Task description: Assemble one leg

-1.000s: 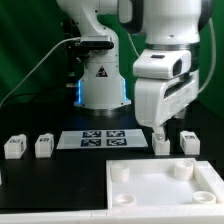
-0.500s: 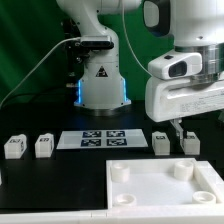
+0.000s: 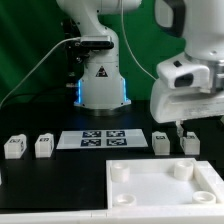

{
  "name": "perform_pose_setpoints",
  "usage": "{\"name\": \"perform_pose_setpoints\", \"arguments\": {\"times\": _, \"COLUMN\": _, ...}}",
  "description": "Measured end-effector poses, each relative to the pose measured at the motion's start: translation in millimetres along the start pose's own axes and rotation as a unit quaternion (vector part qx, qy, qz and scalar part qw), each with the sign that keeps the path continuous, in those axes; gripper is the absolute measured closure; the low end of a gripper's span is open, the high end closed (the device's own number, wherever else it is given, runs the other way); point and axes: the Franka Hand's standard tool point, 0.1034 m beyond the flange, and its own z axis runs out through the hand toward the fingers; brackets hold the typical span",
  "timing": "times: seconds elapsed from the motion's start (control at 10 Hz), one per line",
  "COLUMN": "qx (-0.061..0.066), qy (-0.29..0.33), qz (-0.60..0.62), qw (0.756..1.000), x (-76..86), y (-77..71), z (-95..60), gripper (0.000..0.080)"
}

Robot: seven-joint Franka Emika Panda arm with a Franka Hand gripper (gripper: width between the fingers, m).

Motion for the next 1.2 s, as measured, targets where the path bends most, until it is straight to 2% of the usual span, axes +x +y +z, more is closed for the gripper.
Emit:
{"name": "perform_pose_setpoints", "arguments": {"times": 0.2, "qx": 0.006, "qy": -0.115, "qz": 0.013, "qw": 0.993, "x": -4.2, "y": 1.2, "z": 6.9, "gripper": 0.0151}}
{"name": "perform_pose_setpoints", "arguments": {"times": 0.4, "qx": 0.006, "qy": -0.189, "qz": 0.010, "qw": 0.982, "x": -4.3, "y": 0.9, "z": 8.4, "gripper": 0.0151}}
{"name": "perform_pose_setpoints", "arguments": {"times": 0.5, "qx": 0.004, "qy": -0.245, "qz": 0.008, "qw": 0.970, "x": -11.6, "y": 2.3, "z": 10.3, "gripper": 0.0151}}
{"name": "perform_pose_setpoints", "arguments": {"times": 0.6, "qx": 0.006, "qy": -0.267, "qz": 0.007, "qw": 0.964, "x": -8.0, "y": 2.0, "z": 13.2, "gripper": 0.0151}}
{"name": "perform_pose_setpoints", "arguments": {"times": 0.7, "qx": 0.007, "qy": -0.261, "qz": 0.009, "qw": 0.965, "x": -4.2, "y": 1.6, "z": 15.7, "gripper": 0.0151}}
{"name": "perform_pose_setpoints", "arguments": {"times": 0.9, "qx": 0.004, "qy": -0.277, "qz": 0.012, "qw": 0.961, "x": -17.4, "y": 4.1, "z": 38.7, "gripper": 0.0151}}
{"name": "perform_pose_setpoints", "arguments": {"times": 1.2, "qx": 0.003, "qy": -0.297, "qz": 0.025, "qw": 0.955, "x": -27.6, "y": 4.9, "z": 59.3, "gripper": 0.0151}}
